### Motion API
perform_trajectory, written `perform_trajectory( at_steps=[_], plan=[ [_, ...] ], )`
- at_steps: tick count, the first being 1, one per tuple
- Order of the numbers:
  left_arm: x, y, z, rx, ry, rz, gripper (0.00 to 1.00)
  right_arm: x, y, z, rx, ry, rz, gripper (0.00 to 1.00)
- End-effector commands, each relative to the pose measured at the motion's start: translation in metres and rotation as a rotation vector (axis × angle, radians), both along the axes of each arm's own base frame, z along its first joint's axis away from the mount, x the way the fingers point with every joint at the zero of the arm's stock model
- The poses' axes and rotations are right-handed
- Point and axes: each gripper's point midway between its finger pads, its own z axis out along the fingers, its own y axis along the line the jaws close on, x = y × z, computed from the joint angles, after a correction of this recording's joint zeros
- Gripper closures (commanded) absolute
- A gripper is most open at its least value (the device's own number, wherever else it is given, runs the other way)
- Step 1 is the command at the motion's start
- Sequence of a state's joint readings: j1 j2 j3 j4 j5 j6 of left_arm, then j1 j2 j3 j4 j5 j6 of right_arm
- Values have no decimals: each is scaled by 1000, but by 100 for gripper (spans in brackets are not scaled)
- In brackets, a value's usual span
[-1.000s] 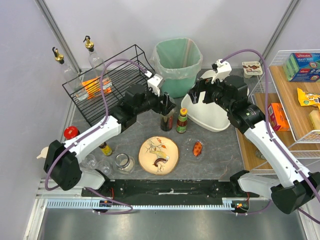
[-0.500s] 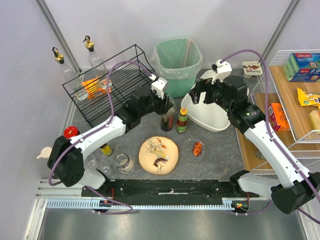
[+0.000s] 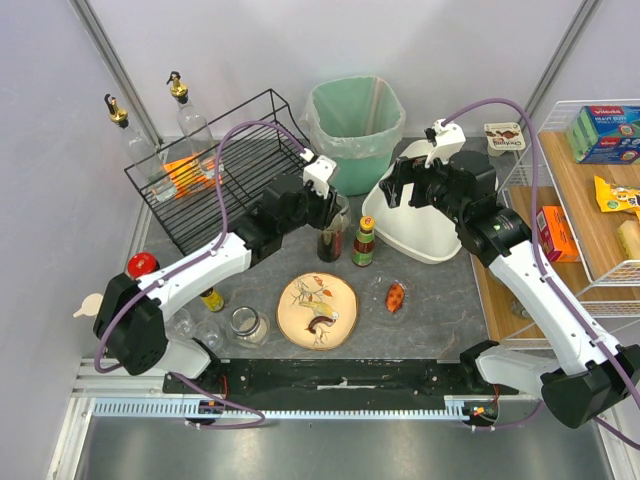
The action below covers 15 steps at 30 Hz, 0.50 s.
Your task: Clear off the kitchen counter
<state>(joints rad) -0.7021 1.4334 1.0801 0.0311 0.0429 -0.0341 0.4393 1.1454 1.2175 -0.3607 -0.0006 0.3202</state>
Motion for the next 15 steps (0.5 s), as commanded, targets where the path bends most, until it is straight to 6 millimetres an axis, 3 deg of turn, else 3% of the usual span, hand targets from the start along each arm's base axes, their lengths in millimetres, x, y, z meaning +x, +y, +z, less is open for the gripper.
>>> perform_trajectory(
  at_steps=[1,6,15],
  plan=[
    [15,24,95,-89,-233,130,98,3,-6,14,0,-44,-20,2],
    [15,46,133,-133,-301,232,98,4,-6,13,-2,-42,-21,2],
    [36,88,198,-138,-342,508,98,5,-8,15,1,-47,-27,2]
  ],
)
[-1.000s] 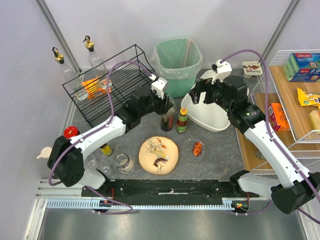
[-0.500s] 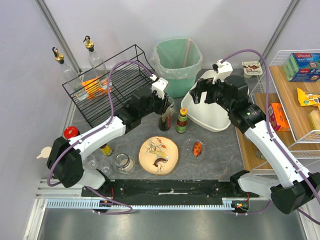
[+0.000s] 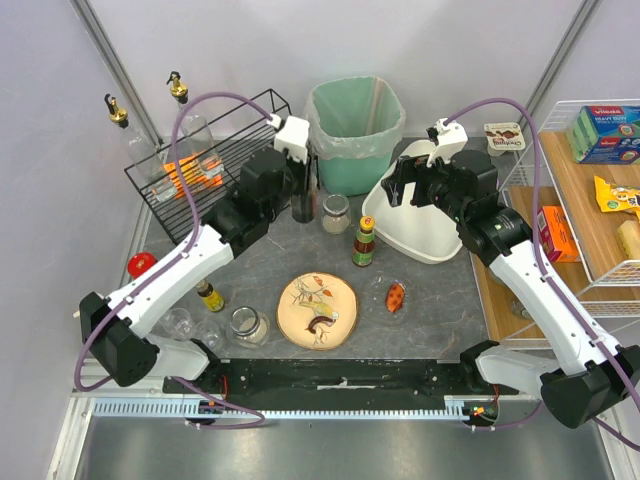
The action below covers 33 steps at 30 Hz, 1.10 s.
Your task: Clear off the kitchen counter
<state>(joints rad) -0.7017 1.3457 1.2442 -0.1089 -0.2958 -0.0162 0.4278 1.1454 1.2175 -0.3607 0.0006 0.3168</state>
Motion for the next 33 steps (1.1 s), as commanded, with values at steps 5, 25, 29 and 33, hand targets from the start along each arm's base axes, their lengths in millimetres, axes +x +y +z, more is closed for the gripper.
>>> perform_trajectory(
  at_steps=[5,25,29,33],
  plan=[
    [37,40,148,-178,-229,299,98,3,-10,20,7,-59,-42,2],
    [115,105,251,-326,-461,485,98,16,-11,22,-12,-70,-76,2],
    [132,116,259,-349,-482,455,98,21,-11,19,-17,-62,-86,2],
    [137,130,274,-381,-520,456,98,23,-11,20,-17,-64,-91,2]
  ],
)
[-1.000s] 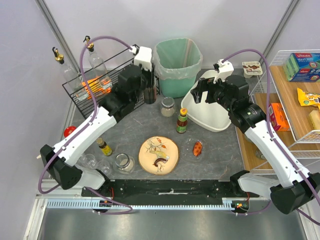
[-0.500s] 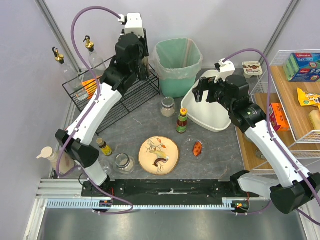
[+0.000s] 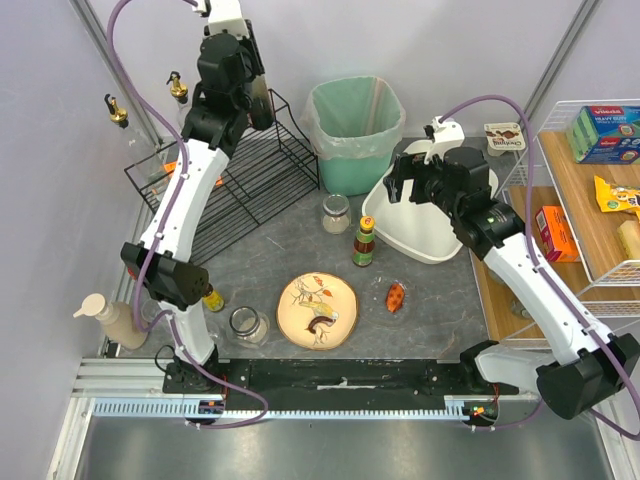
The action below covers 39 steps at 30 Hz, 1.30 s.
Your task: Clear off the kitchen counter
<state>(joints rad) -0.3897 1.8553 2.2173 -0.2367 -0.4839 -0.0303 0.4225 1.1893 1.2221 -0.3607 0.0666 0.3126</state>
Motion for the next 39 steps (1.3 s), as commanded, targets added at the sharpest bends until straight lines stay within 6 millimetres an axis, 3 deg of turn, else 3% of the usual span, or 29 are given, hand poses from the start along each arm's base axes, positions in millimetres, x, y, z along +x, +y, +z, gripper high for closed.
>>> perform_trajectory(
  at_steps=[1,7,12,26,32,39],
  plan=[
    [-19,20,94,-131,-285,-33,98,9,-2,33,17,-88,-23,2],
    [-4,38,93,-136,-314,-18,98,12,-3,32,20,-82,-34,2],
    [9,38,93,-81,-346,-48,98,14,-2,31,20,-79,-39,2],
    [41,52,58,-14,-289,78,98,18,0,32,29,-72,-41,2],
    [50,49,35,-19,-236,69,98,17,-1,28,32,-63,-49,2],
    [70,42,-8,-58,-141,54,98,16,0,24,36,-53,-48,2]
  ],
)
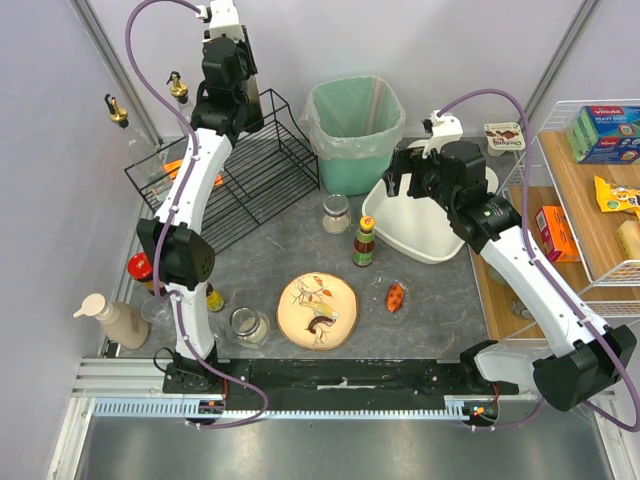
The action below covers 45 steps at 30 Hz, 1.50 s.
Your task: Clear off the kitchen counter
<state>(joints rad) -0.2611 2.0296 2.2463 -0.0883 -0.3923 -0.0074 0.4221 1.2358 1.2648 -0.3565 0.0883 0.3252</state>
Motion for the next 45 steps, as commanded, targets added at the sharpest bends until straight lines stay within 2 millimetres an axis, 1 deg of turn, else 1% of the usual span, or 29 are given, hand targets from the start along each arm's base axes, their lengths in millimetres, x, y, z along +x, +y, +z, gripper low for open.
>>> perform_trajectory(
  at_steps=[1,4,7,10,16,17,19,20,21,22,23,24,26,28,30,32,33,36,38,39,40,41,42,44,45],
  plan=[
    [0,4,31,-86,-123,13,98,4,-2,22,36,-55,-26,2],
    [5,0,16,-86,-92,6,98,3,-1,28,49,-65,-22,2],
    [8,0,4,-86,-69,7,98,3,-1,27,53,-59,-19,2],
    [8,-1,-4,-86,-55,7,98,1,-2,22,48,-51,-22,2],
    [11,-1,-25,-91,-9,19,98,-2,-4,20,42,-49,-26,2],
    [10,2,-25,-96,-6,28,91,-2,-5,20,42,-48,-26,2],
    [9,1,-29,-100,0,26,71,-2,-5,21,40,-51,-25,2],
    [8,2,-29,-103,-2,26,59,-3,-5,21,41,-52,-25,2],
    [7,2,-28,-104,-5,24,50,-3,-6,22,41,-54,-26,2],
    [5,2,-24,-103,-13,21,41,-4,-5,22,42,-53,-23,2],
    [3,2,-21,-101,-20,16,34,-5,-5,23,43,-58,-22,2],
    [2,1,-18,-100,-25,12,25,-4,-6,23,42,-56,-20,2],
    [-4,-1,-6,-97,-44,-10,16,-7,-2,24,39,-58,8,2],
    [-9,-2,5,-99,-57,-32,11,-11,3,26,37,-61,49,2],
    [-18,-3,19,-100,-73,-52,8,-13,5,28,28,-68,75,2],
    [-27,-12,33,-89,-95,-111,7,-17,3,32,6,-81,86,2],
    [-33,-16,36,-78,-83,-142,7,-18,2,33,-4,-83,87,2],
    [-54,-40,49,-32,-77,-302,7,-22,0,34,-24,-86,98,2],
    [-75,-58,54,-7,-58,-424,7,-23,-1,32,-28,-79,99,2],
    [-85,-67,54,-1,-44,-488,7,-24,-2,30,-29,-75,99,2],
    [-96,-73,52,1,-28,-541,7,-27,3,29,-22,-71,125,2],
    [-106,-83,46,0,-3,-604,7,-29,3,26,-22,-68,130,2],
    [-120,-92,44,-1,8,-675,7,-30,3,24,-23,-64,131,2],
    [-145,-111,35,-10,39,-806,7,-31,2,23,-29,-66,133,2],
    [-156,-116,30,-18,53,-856,7,-31,1,22,-36,-64,129,2]
  ],
)
